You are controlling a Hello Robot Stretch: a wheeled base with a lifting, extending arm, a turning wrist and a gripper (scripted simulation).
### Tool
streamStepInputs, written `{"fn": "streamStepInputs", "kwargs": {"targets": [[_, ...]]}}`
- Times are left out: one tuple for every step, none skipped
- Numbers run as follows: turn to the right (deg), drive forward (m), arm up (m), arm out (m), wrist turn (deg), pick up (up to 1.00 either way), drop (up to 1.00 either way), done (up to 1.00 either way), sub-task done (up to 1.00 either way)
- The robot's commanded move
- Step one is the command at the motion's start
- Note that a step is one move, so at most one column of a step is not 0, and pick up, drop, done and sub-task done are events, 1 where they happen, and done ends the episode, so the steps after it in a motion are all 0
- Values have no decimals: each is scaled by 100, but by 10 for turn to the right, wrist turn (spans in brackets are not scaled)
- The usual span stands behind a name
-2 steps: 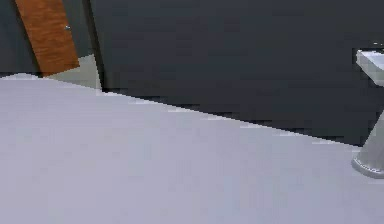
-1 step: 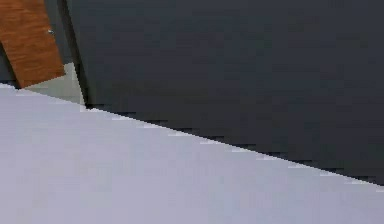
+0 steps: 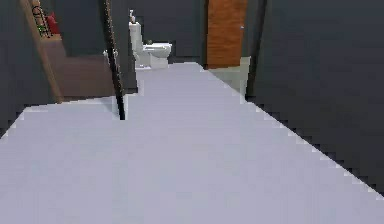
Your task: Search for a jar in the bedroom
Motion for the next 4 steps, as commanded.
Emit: {"fn": "streamStepInputs", "kwargs": {"targets": [[-360,0,0,0,0,0,0,0,0],[0,70,0,0,0,0,0,0,0],[90,0,0,0,0,0,0,0,0],[0,100,0,0,0,0,0,0,0]]}}
